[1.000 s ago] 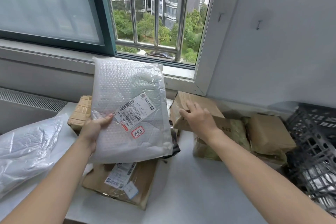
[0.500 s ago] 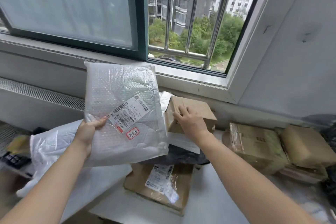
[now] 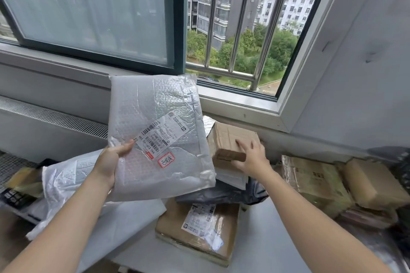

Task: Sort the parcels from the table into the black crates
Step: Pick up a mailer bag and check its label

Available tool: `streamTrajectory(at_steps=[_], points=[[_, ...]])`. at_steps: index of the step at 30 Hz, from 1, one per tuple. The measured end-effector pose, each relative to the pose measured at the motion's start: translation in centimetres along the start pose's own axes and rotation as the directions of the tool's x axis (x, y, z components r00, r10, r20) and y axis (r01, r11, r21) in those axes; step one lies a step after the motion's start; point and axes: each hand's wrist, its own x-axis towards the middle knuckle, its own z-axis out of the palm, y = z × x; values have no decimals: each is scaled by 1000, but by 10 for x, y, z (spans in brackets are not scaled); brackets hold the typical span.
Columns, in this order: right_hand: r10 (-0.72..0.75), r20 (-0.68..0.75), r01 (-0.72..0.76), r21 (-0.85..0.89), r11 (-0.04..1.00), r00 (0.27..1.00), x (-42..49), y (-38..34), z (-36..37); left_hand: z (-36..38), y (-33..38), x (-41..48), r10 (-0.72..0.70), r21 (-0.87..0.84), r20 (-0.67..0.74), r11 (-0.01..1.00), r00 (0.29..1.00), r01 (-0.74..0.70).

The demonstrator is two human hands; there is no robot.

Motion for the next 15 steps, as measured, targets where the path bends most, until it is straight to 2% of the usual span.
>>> streamTrajectory(at_steps=[4, 11, 13, 15], points=[[-122, -118, 138, 139, 981, 986, -5, 4, 0, 15, -2, -1, 36, 6, 26, 999, 999, -36], [-177, -57, 185, 225, 957, 983, -12, 9, -17, 41, 8, -8, 67, -47, 144, 997, 987, -60], [-144, -131, 185, 393, 901, 981, -17, 6, -25, 48, 10, -7, 83, -48, 142, 996, 986, -77], [-68, -197, 176, 602, 779, 978, -21, -4, -39, 60, 15, -8, 66, -37, 123, 997, 990, -62]])
